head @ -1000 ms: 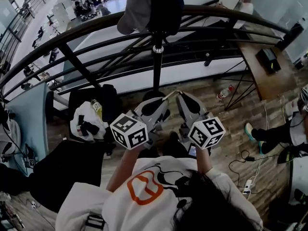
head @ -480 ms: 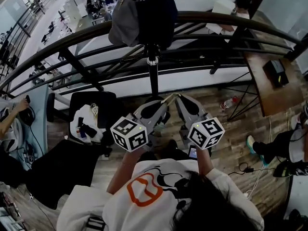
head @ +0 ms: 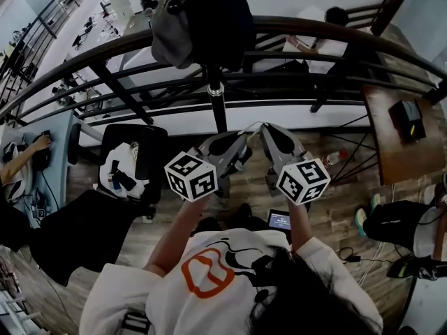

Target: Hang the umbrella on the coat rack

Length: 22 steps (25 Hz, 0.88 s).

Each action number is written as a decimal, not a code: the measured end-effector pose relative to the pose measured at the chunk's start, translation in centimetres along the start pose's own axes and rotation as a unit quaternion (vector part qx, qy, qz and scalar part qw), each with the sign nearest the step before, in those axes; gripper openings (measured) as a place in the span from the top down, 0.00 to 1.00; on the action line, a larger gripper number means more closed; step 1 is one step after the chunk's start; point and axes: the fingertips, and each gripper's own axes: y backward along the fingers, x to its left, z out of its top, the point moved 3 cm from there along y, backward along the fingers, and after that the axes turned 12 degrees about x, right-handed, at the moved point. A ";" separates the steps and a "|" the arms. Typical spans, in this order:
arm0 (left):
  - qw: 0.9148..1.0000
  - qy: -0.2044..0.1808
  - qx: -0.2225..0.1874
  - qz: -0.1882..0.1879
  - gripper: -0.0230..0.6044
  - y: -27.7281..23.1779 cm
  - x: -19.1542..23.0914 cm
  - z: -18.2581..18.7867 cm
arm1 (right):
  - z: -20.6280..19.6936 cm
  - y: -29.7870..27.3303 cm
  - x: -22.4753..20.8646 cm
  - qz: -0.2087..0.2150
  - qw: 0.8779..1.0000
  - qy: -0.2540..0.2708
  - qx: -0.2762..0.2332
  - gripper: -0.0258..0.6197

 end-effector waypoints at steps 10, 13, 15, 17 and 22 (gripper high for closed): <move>0.999 0.000 0.004 0.032 0.96 -3.7 3.4 0.7 | 0.3 -2.9 -3.5 0.019 0.999 0.043 0.021 0.92; 0.999 -0.010 0.017 0.042 0.96 -4.8 4.0 0.7 | 0.3 -3.8 -4.7 0.021 0.998 0.049 0.031 0.92; 0.999 -0.014 0.022 0.047 0.96 -5.3 4.3 0.8 | 0.4 -4.3 -5.4 0.021 0.998 0.051 0.034 0.92; 0.998 -0.016 0.024 0.051 0.96 -5.8 4.8 1.0 | 0.6 -4.7 -6.1 0.022 0.998 0.052 0.035 0.92; 0.997 -0.017 0.025 0.064 0.96 -6.4 5.9 1.5 | 1.0 -6.0 -7.0 0.027 0.997 0.064 0.040 0.92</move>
